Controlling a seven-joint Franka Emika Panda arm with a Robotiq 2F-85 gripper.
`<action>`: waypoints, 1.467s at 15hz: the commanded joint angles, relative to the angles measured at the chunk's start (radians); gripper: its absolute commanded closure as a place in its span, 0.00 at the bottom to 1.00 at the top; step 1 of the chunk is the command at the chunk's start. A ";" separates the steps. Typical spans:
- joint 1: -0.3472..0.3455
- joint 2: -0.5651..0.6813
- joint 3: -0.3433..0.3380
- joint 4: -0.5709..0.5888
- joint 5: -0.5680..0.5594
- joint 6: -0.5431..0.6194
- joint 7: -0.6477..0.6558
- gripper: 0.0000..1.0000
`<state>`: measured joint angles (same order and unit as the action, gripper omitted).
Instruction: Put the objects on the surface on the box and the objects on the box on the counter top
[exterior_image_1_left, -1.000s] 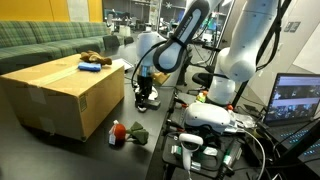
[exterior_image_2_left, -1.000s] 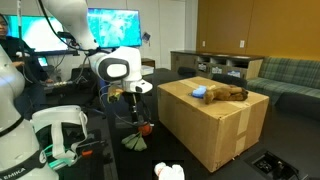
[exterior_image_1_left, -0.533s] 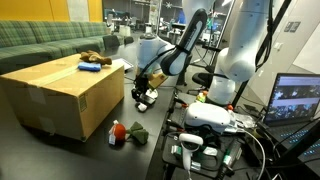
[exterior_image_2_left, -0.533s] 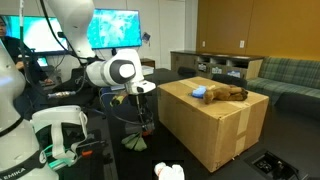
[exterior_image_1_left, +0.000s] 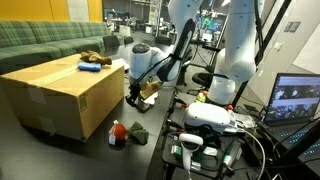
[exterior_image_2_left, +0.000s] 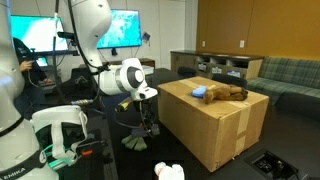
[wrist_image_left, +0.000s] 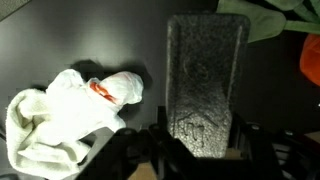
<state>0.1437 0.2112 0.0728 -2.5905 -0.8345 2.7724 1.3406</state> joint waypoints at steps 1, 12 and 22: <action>0.027 0.079 -0.012 0.071 -0.023 -0.018 0.088 0.09; -0.034 0.133 0.120 0.097 0.118 0.124 -0.165 0.00; -0.024 0.292 0.278 0.158 0.655 0.197 -0.749 0.00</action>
<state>0.1106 0.4581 0.3218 -2.4686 -0.3481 2.9713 0.7712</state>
